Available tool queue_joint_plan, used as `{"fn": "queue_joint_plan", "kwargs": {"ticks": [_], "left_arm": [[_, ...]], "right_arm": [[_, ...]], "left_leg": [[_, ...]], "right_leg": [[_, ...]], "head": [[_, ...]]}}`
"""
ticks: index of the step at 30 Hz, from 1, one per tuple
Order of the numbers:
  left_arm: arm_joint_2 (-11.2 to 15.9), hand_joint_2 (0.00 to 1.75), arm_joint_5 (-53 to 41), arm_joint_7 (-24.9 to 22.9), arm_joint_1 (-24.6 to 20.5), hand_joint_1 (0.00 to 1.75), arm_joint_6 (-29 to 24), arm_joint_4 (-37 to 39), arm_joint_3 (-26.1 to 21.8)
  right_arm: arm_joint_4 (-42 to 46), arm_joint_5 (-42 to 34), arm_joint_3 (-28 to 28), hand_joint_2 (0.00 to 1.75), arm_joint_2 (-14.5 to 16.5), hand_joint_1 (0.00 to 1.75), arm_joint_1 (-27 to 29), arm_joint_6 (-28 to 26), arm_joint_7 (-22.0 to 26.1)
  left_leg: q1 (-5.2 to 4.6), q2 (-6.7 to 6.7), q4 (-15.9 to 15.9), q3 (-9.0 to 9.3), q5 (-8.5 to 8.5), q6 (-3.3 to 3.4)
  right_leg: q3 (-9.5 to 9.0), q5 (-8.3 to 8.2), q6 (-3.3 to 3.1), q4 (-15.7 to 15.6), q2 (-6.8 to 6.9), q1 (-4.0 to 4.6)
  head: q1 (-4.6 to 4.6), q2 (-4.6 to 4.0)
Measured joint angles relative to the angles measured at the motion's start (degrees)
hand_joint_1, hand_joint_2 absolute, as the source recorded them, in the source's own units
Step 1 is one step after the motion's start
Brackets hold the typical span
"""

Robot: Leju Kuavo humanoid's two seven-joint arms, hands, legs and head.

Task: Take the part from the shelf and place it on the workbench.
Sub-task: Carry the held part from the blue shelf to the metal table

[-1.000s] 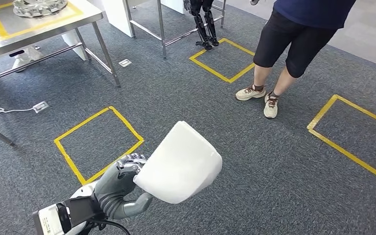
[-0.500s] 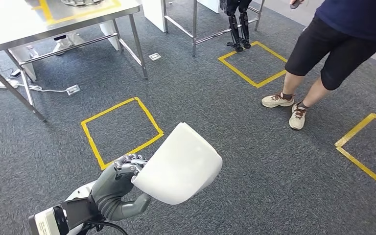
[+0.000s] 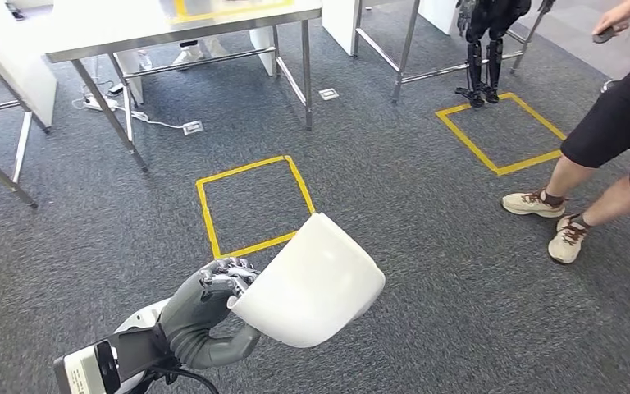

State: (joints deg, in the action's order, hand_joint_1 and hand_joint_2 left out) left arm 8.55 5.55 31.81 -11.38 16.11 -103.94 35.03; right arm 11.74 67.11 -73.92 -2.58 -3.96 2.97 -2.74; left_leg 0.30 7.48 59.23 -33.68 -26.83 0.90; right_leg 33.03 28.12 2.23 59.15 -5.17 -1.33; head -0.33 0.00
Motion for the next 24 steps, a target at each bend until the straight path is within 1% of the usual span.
{"fn": "queue_joint_plan", "kwargs": {"ticks": [1,2,3,4,5,6,7,8,9,10,11,12,13,14,15,16,17,18,19,20,21,22,23,24], "left_arm": [[0.0,1.75,0.0,0.0,0.0,1.75,0.0,0.0,0.0],[0.0,1.75,0.0,-0.1,0.0,1.75,0.0,0.0,0.0],[0.1,1.75,0.0,-0.1,0.1,1.75,0.0,-0.1,0.0],[0.2,1.75,0.0,-0.1,0.0,1.75,0.0,-0.1,0.1],[0.2,1.75,0.0,-0.1,0.0,1.75,0.0,-0.1,0.1],[0.2,1.75,0.0,-0.1,0.0,1.75,0.1,-0.1,0.1],[0.2,1.75,0.0,-0.1,0.0,1.75,0.1,-0.1,0.1],[0.2,1.75,0.0,-0.1,0.0,1.75,0.1,-0.1,0.2],[0.3,1.75,-0.1,-0.1,0.1,1.75,0.3,0.0,0.2],[0.4,1.75,-0.1,0.0,0.1,1.75,0.4,0.1,0.2],[0.5,1.75,-0.2,0.0,0.1,1.75,0.6,0.1,0.2],[0.5,1.75,-0.2,0.0,0.1,1.75,0.8,0.1,0.2],[0.6,1.75,-0.2,0.1,0.0,1.75,1.0,0.1,0.2],[0.6,1.75,-0.3,0.2,0.0,1.75,1.1,0.1,0.2],[0.6,1.75,-0.3,0.2,-0.1,1.75,1.3,0.0,0.2],[0.6,1.75,-0.5,0.3,-0.1,1.75,1.4,0.0,0.2],[0.6,1.75,-0.6,0.3,0.0,1.75,1.4,-0.1,0.2],[0.6,1.75,-0.8,0.3,0.0,1.75,1.5,-0.3,0.2],[0.6,1.75,-0.9,0.3,0.0,1.75,1.5,-0.4,0.2],[0.5,1.75,-1.0,0.3,-0.1,1.75,1.5,-0.5,0.1],[0.3,1.75,-1.0,0.2,-0.1,1.75,1.6,-0.6,0.1],[0.2,1.75,-1.1,0.2,-0.1,1.75,1.6,-0.6,0.2],[0.1,1.75,-1.1,0.1,-0.1,1.75,1.7,-0.6,0.2],[0.1,1.75,-1.1,0.1,0.0,1.75,1.7,-0.7,0.2]], "right_arm": [[0.0,0.0,0.0,0.0,0.0,0.0,0.0,0.0,0.0],[0.0,0.0,0.0,0.0,0.0,0.0,-0.1,0.0,0.0],[0.0,0.0,0.0,0.0,0.0,0.0,-0.2,0.0,0.0],[0.0,0.0,0.0,0.0,0.0,0.0,-0.2,0.0,0.0],[0.0,0.0,0.0,0.0,0.0,0.0,-0.3,0.0,0.0],[0.0,0.0,0.0,0.0,0.0,0.0,-0.2,0.0,0.0],[0.0,0.0,0.0,0.0,0.0,0.0,0.0,0.0,0.0],[0.0,0.0,0.0,0.0,0.0,0.0,0.1,0.0,0.0],[0.0,0.0,0.0,0.0,0.0,0.0,0.2,0.0,0.1],[0.0,0.0,0.0,0.0,0.1,0.0,0.1,0.0,0.2],[0.0,0.0,0.0,0.0,0.1,0.0,0.0,0.0,0.3],[0.0,0.0,0.0,0.0,0.1,0.0,0.0,0.1,0.4],[0.0,0.0,0.0,0.0,0.1,0.0,-0.1,0.1,0.6],[0.0,0.0,0.0,0.0,0.1,0.0,-0.1,0.1,0.8],[0.0,0.0,0.0,0.0,0.2,0.0,-0.1,0.0,1.1],[0.0,0.0,0.0,0.0,0.2,0.0,-0.1,-0.1,1.4],[0.0,0.0,0.0,0.0,0.2,0.0,-0.2,-0.3,1.6],[0.0,0.0,0.0,0.0,0.2,0.0,-0.4,-0.4,1.8],[0.0,0.0,0.0,0.0,0.2,0.0,-0.5,-0.5,2.0],[0.0,-0.1,0.0,0.0,0.2,0.0,-0.6,-0.7,2.1],[0.0,-0.2,0.0,0.0,0.2,0.0,-0.5,-0.8,2.2],[0.0,-0.3,0.0,0.0,0.3,0.0,-0.4,-0.9,2.2],[0.0,-0.4,0.0,0.0,0.3,0.0,-0.3,-1.0,2.3],[0.0,-0.4,0.0,0.0,0.2,0.0,-0.1,-1.0,2.3]], "left_leg": [[0.03,0.79,-0.1,-0.22,0.13,-0.49],[0.15,1.44,-0.3,-0.39,0.29,-0.92],[0.14,0.94,-0.1,-0.57,0.21,-1.25],[0.05,-0.59,0.8,-1.02,-0.43,-1.53],[-0.05,-2.69,2.8,-1.95,-1.75,-1.74],[-0.12,-4.97,6.0,-3.41,-3.64,-1.89],[-0.1,-6.35,9.9,-5.24,-5.68,-2.05],[-0.05,-6.88,13.4,-6.85,-7.17,-2.17],[-0.02,-7.07,15.4,-7.73,-7.7,-2.22],[-0.02,-7.19,15.3,-7.47,-7.1,-2.19],[-0.05,-7.53,12.9,-6.06,-5.6,-2.05],[-0.17,-8.57,8.9,-3.79,-3.71,-1.74],[-0.43,-10.22,4.9,-1.58,-2.33,-1.24],[-0.68,-11.53,1.8,-0.01,-1.43,-0.72],[-0.91,-12.44,0.1,0.8,-1.1,-0.21],[-1.08,-12.41,-0.3,0.81,-1.18,0.21],[-1.08,-11.54,-0.5,0.66,-1.01,0.53],[-0.95,-10.82,-0.8,0.76,-0.78,0.87],[-0.76,-10.14,-1.1,0.92,-0.51,1.2],[-0.51,-9.54,-1.3,1.08,-0.23,1.51],[-0.28,-8.99,-1.5,1.22,-0.03,1.73],[-0.2,-8.41,-1.5,1.16,0.02,1.87],[-0.18,-7.8,-1.5,1.09,-0.09,1.96],[-0.17,-7.23,-1.5,1.08,-0.24,1.96]], "right_leg": [[-0.1,0.17,-0.24,-0.2,0.19,0.11],[-0.15,0.04,-0.68,-0.3,1.14,0.1],[-0.25,-0.07,-1.12,-0.5,1.97,0.09],[-0.36,-0.16,-1.58,-0.7,2.83,0.05],[-0.45,-0.2,-1.97,-0.9,3.73,0.01],[-0.5,-0.15,-2.23,-0.9,4.6,0.16],[-0.49,-0.06,-2.42,-0.9,5.57,0.3],[-0.49,0.0,-2.51,-0.9,6.56,0.42],[-0.5,0.05,-2.57,-0.8,7.53,0.51],[-0.54,0.11,-2.59,-0.8,8.43,0.58],[-0.65,0.19,-2.57,-0.8,9.24,0.65],[-0.83,0.29,-2.5,-0.8,10.0,0.74],[-1.04,0.45,-2.33,-0.8,10.71,0.92],[-1.25,0.6,-2.11,-0.8,11.35,1.06],[-1.43,0.72,-1.84,-0.7,11.99,1.17],[-1.58,0.8,-1.53,-0.8,12.65,1.23],[-1.79,0.84,-1.22,-0.9,13.36,1.22],[-2.01,0.98,-0.85,-0.9,13.31,1.14],[-2.0,1.49,-0.5,-0.3,12.21,1.04],[-1.48,2.6,-0.17,1.2,10.4,0.93],[-0.28,4.24,0.11,4.0,8.18,0.75],[1.48,6.14,0.28,7.7,6.53,0.68],[3.44,7.67,0.43,11.4,5.76,0.63],[5.01,8.23,0.52,14.0,5.52,0.59]], "head": [[0.0,0.0],[0.0,0.0],[-0.01,0.0],[-0.23,0.0],[-0.49,0.0],[-0.77,0.0],[-1.03,0.0],[-1.09,0.0],[-1.12,0.0],[-1.15,0.0],[-1.19,0.0],[-1.22,0.0],[-1.23,0.0],[-1.2,0.0],[-1.18,0.0],[-1.14,0.0],[-1.12,0.0],[-1.12,0.0],[-1.07,0.0],[-0.91,0.0],[-0.71,0.0],[-0.5,0.0],[-0.32,0.0],[-0.25,0.0]]}}
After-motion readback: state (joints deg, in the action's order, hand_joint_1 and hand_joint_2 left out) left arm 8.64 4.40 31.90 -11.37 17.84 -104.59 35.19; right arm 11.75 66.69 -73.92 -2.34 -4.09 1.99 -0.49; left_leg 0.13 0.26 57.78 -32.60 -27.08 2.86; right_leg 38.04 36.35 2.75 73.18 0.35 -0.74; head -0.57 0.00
